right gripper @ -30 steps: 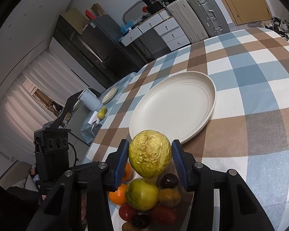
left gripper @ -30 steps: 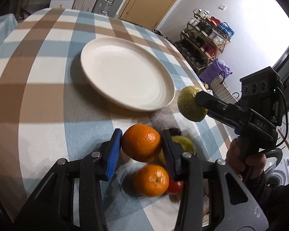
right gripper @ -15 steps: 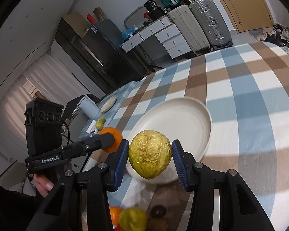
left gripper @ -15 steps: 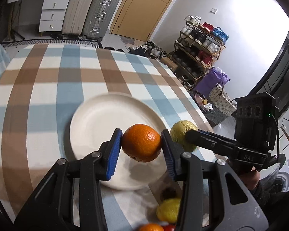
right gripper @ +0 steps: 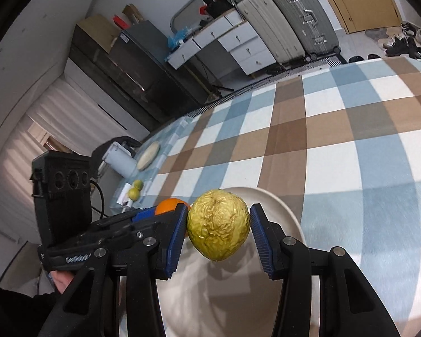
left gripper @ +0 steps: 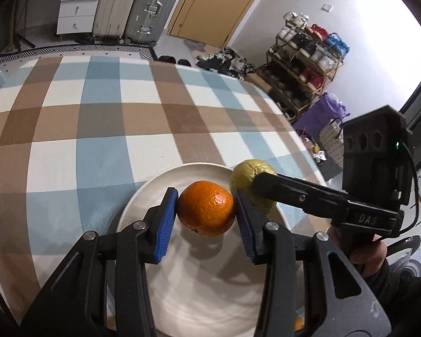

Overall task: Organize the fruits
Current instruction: 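Carry the orange and guava in both tools over the white plate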

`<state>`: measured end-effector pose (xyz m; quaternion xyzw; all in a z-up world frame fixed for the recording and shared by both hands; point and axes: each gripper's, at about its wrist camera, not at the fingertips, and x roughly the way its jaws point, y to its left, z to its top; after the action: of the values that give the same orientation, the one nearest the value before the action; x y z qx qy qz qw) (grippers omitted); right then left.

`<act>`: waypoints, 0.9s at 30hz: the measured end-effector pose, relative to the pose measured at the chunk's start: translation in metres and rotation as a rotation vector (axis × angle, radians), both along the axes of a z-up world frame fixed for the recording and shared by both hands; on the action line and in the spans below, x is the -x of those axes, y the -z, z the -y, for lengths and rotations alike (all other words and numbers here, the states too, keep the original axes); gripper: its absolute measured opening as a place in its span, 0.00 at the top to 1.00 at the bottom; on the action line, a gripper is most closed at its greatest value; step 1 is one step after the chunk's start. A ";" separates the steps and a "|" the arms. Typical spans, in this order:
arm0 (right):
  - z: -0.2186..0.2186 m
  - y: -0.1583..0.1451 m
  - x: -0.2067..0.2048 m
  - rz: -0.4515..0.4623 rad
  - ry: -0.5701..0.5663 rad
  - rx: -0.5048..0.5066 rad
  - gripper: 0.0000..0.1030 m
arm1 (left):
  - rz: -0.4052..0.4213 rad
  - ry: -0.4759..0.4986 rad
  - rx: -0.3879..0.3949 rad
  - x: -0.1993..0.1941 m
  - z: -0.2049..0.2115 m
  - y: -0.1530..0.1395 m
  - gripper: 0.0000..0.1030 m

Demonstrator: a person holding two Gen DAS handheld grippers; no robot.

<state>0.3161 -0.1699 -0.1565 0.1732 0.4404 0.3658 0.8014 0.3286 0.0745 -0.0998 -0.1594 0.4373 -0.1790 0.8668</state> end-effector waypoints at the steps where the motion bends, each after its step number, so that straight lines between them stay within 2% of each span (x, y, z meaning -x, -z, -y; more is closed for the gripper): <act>1: -0.003 0.004 -0.004 -0.009 -0.003 0.004 0.55 | -0.007 -0.001 -0.001 -0.004 -0.001 0.004 0.62; 8: -0.016 0.023 -0.019 -0.048 -0.016 0.044 0.55 | -0.031 0.004 -0.011 -0.016 -0.003 0.027 0.62; 20: -0.021 0.032 -0.025 -0.057 -0.001 0.072 0.54 | -0.020 -0.003 -0.034 -0.026 -0.004 0.035 0.61; 23: -0.019 0.032 -0.026 -0.071 0.007 0.057 0.52 | -0.021 -0.023 -0.025 -0.022 -0.007 0.030 0.54; 25: -0.017 0.030 -0.023 -0.074 0.011 0.050 0.50 | -0.016 -0.036 -0.029 -0.016 -0.008 0.025 0.42; 27: -0.016 0.026 -0.021 -0.067 0.016 0.048 0.50 | 0.006 -0.051 -0.033 -0.007 -0.009 0.016 0.35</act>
<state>0.3372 -0.1543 -0.1822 0.1695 0.4742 0.3427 0.7931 0.3356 0.0833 -0.1157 -0.1556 0.4334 -0.1500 0.8749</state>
